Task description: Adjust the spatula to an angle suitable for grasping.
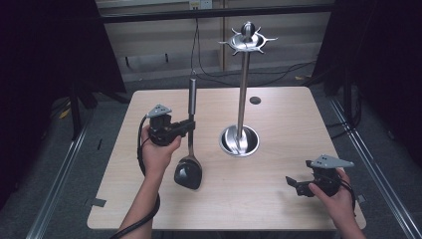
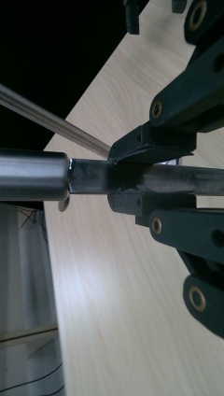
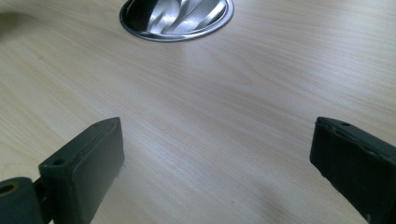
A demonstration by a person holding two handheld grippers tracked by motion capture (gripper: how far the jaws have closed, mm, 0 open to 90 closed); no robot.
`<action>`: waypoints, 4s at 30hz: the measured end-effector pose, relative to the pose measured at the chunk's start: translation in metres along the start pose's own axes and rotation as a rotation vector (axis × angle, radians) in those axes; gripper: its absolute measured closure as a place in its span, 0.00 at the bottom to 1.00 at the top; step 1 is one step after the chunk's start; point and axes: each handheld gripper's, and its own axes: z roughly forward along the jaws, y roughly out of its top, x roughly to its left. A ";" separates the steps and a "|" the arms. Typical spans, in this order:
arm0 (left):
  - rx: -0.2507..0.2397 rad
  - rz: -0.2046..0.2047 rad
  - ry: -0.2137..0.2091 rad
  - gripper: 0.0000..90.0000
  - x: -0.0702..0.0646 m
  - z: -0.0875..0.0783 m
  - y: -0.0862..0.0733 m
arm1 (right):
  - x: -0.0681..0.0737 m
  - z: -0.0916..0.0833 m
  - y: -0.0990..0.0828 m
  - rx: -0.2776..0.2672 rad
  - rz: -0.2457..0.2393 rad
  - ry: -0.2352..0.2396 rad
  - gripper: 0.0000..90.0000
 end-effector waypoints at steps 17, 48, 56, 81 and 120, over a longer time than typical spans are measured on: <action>-0.110 0.064 -0.014 0.85 -0.022 -0.013 0.013 | 0.001 0.000 0.001 -0.008 0.006 0.006 0.03; -0.147 0.107 -0.059 0.85 -0.045 -0.009 0.022 | 0.003 0.001 0.001 -0.003 -0.004 0.019 0.03; -0.153 0.136 -0.085 0.85 -0.056 -0.006 0.026 | 0.003 0.001 0.001 -0.004 -0.003 0.019 0.03; -0.147 0.197 -0.126 0.86 -0.079 0.009 0.043 | 0.003 0.001 0.002 -0.011 -0.003 0.019 0.03; -0.132 0.185 -0.157 0.86 -0.083 0.039 0.050 | 0.001 0.001 0.001 -0.008 -0.004 0.024 0.03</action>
